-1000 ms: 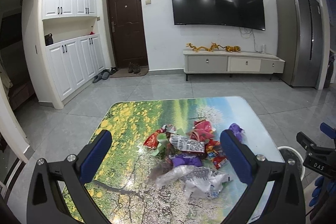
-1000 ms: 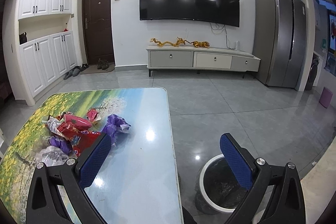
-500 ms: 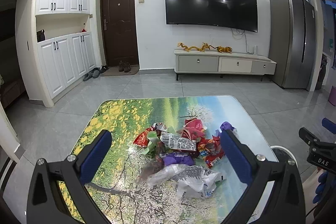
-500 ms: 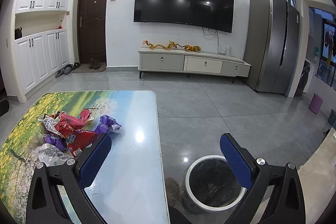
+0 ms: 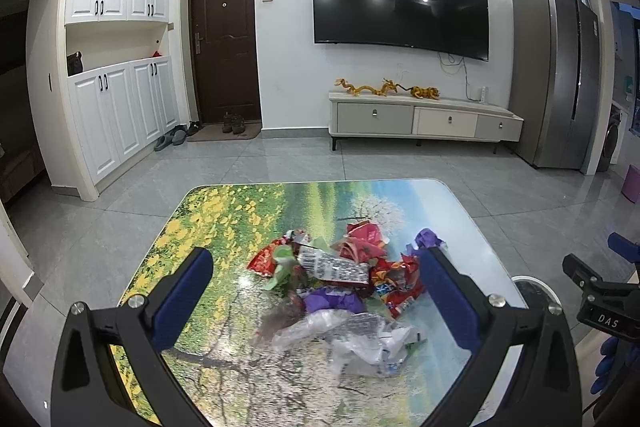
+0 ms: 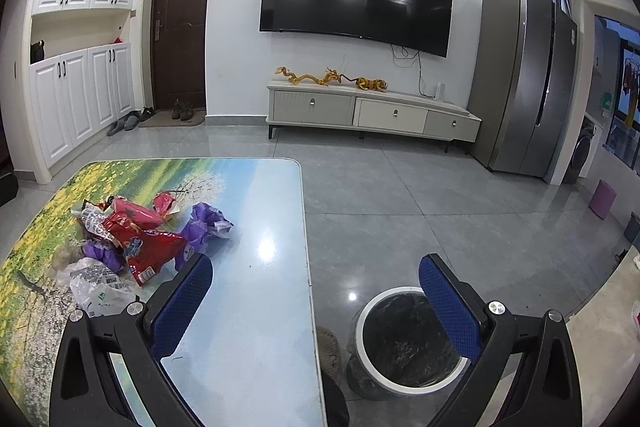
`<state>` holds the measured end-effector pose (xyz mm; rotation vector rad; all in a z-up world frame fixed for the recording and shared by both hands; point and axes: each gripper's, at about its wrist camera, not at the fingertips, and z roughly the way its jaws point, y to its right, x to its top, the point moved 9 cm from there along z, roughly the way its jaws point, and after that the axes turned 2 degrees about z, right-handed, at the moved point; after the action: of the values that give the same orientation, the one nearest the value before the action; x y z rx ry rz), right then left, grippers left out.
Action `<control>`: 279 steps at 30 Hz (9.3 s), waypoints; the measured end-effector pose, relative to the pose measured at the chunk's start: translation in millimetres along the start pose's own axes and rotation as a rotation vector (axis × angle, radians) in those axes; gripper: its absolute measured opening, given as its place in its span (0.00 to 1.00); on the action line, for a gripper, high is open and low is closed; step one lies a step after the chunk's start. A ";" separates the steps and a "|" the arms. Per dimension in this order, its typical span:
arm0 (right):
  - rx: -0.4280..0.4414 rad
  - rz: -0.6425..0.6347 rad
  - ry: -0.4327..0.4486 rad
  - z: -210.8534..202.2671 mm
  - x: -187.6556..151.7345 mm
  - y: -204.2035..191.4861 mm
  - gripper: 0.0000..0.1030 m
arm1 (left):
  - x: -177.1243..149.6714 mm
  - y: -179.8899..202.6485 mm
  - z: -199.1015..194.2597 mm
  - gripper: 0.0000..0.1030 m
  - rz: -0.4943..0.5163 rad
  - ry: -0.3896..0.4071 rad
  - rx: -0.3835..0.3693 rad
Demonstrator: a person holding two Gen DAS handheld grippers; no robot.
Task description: Collect trash
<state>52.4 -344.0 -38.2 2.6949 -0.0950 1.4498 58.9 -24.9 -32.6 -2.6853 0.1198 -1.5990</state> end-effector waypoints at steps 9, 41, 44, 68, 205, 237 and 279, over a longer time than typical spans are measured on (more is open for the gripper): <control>0.008 -0.007 0.013 -1.6 3.9 -0.8 1.00 | -2.1 0.5 -2.7 1.00 -0.004 0.000 0.006; 0.111 0.051 -0.003 18.2 -7.8 -2.2 1.00 | 3.7 -0.7 -13.8 1.00 0.007 0.001 0.071; 0.126 0.064 0.006 17.1 -3.8 -0.4 1.00 | 9.2 3.2 -16.5 1.00 0.007 0.010 0.074; 0.071 0.124 -0.020 41.8 18.7 32.9 1.00 | 22.7 12.0 23.3 1.00 0.032 -0.017 0.034; 0.425 0.033 -0.157 64.0 -1.8 -62.2 0.95 | -66.1 7.9 52.5 0.92 -0.023 -0.272 -0.135; 0.660 0.169 -0.469 204.9 6.6 -119.0 0.46 | -114.3 18.3 103.3 0.33 -0.161 -0.499 -0.267; 0.148 0.280 -0.172 88.0 -21.8 195.7 0.38 | -4.2 303.1 79.2 0.22 0.224 -0.346 -0.514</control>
<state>95.3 -547.1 -96.7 3.0246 -0.4062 1.3306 108.7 -329.0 -89.6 -3.1171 0.8982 -1.1379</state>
